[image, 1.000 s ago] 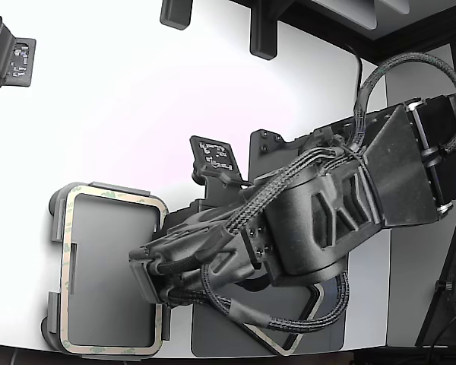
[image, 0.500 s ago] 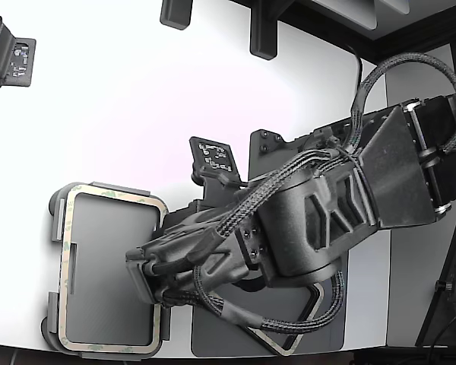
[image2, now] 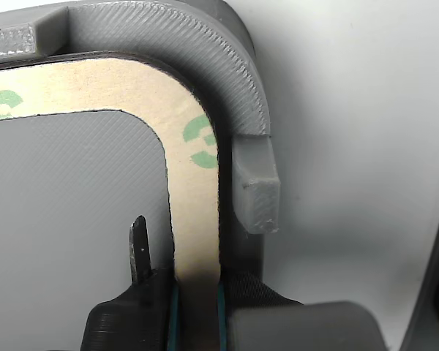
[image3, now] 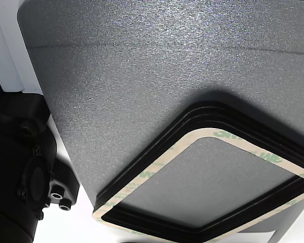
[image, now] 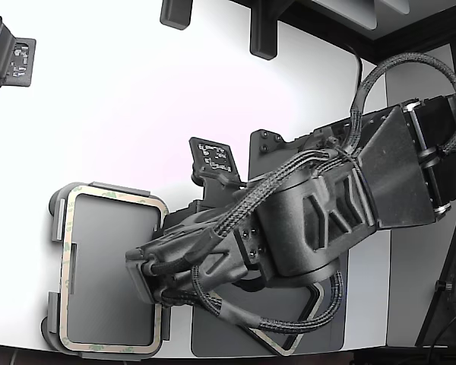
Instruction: Grab top frame and put it into gray box.
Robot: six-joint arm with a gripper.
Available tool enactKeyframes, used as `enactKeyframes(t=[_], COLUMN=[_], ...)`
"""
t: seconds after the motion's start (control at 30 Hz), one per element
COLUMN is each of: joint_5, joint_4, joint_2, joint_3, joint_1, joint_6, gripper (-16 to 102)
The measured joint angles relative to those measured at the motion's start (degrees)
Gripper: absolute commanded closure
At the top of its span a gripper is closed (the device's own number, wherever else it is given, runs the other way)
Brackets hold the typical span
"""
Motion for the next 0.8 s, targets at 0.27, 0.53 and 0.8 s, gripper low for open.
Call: enactKeyframes(t=[0.27, 0.53, 0.8], joint_5=[-0.1, -0.1, 1.4], joint_4=[0.0, 0.0, 0.0], joint_2=[-0.4, -0.7, -0.7], joint_3=[0.0, 0.0, -1.2], joint_1=[0.0, 0.0, 0.0], joint_6=[0.4, 0.2, -6.4], gripper=[98, 97, -14])
